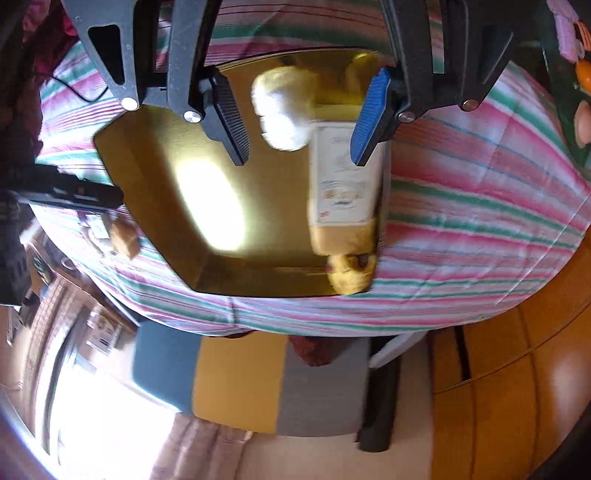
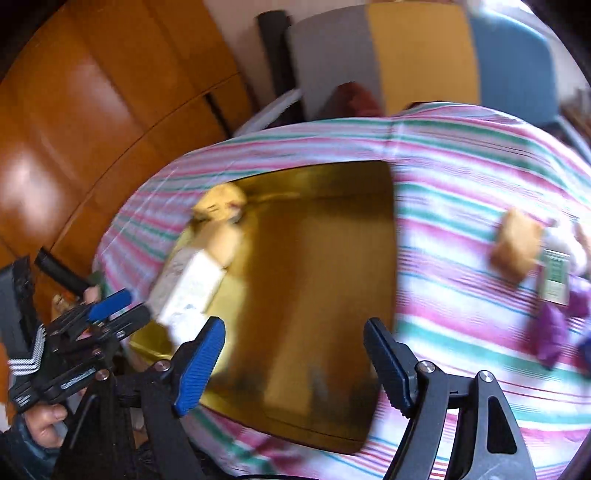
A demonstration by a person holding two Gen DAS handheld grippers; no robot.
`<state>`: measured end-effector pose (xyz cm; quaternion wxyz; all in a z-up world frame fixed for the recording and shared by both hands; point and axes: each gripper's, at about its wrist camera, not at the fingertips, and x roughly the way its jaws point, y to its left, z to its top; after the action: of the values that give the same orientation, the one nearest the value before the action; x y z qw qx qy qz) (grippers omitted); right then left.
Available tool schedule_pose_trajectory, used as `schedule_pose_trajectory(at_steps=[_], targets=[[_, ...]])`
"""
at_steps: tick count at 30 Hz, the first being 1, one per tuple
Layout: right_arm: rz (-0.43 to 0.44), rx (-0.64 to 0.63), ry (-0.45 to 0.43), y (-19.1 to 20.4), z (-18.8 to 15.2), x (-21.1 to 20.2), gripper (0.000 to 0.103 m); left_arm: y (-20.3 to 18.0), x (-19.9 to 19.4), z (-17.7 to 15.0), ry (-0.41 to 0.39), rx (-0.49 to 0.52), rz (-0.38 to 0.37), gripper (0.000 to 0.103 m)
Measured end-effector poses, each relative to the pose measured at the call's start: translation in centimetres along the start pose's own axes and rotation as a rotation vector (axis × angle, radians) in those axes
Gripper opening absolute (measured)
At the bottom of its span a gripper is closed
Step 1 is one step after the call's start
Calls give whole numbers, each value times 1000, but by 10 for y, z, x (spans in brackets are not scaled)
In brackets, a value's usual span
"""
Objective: Organize objects
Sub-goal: 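Move both tools back toward the remaining items on the cloth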
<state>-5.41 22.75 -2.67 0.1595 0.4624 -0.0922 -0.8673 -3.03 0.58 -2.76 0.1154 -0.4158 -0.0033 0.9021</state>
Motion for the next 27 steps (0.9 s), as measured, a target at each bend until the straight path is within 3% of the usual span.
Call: schedule_pose_trajectory(at_steps=[7,13,16,20,23,27], targets=[[-182,150,-51,-93,2,-46,79,-54,2,22,3,105,-124,58],[-406,359,-119,-200,-4,-90,79,-120,11,39,18,222,-236,58],[-471,525,-188,-253,-18,-106,79,-158,18,46,30,289,-293,58],[-419,757,-240,-294,-41,-116,79,-208,35,51,78,348,-375,58],[-432,763,-272,-295,-41,-123,79,-247,57,49,121,381,-413,56],[-384,759,-261,-291,-41,-119,82,-281,95,46,217,354,-465,56]])
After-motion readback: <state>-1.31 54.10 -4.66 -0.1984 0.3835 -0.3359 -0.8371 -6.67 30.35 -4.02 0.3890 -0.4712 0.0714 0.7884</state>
